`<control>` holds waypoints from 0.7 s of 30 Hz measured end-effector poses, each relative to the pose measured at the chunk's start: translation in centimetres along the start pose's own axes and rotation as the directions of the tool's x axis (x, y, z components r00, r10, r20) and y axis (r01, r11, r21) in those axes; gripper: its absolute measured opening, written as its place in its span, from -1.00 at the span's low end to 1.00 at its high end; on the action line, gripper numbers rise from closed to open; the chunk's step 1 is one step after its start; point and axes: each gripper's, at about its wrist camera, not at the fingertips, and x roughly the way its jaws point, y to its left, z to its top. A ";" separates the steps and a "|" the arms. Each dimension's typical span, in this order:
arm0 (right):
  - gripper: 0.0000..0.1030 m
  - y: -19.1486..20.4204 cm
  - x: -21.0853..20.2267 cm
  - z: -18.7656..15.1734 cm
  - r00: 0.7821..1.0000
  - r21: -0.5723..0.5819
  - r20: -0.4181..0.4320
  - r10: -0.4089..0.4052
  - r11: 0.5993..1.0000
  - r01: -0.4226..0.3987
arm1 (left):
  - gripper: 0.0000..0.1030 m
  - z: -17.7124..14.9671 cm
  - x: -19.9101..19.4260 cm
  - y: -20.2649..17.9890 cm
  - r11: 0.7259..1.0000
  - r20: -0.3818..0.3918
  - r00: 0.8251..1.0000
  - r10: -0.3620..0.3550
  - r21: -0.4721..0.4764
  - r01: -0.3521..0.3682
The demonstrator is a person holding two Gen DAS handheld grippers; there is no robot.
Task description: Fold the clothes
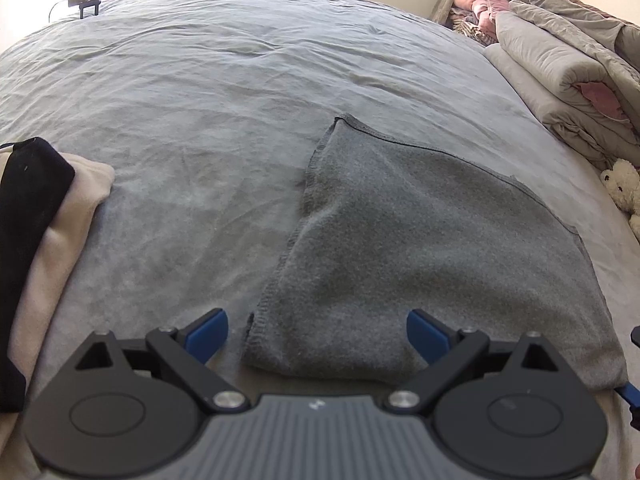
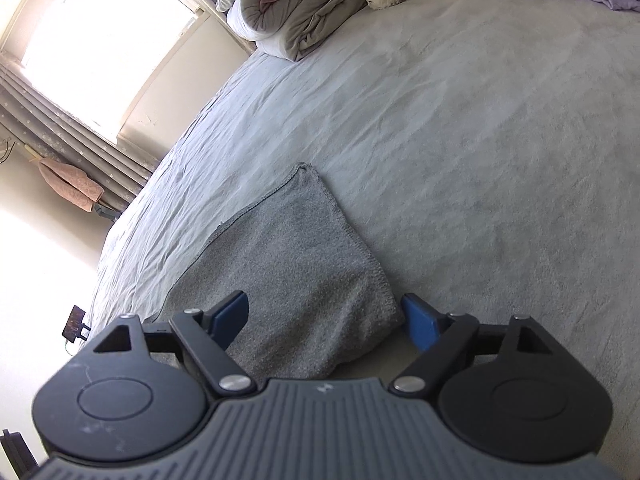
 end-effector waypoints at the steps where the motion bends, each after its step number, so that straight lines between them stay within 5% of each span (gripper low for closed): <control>1: 0.67 0.0 -0.2 -0.1 1.000 0.004 0.006 0.006 1.000 -0.006 | 0.88 0.0 0.0 0.0 1.000 0.000 1.000 -0.001 -0.004 0.001; 21: 0.30 1.0 0.3 -3.1 0.995 -0.009 0.095 -0.032 0.999 0.033 | 0.88 -0.8 -0.5 -2.3 0.993 0.072 0.996 0.048 0.108 -0.056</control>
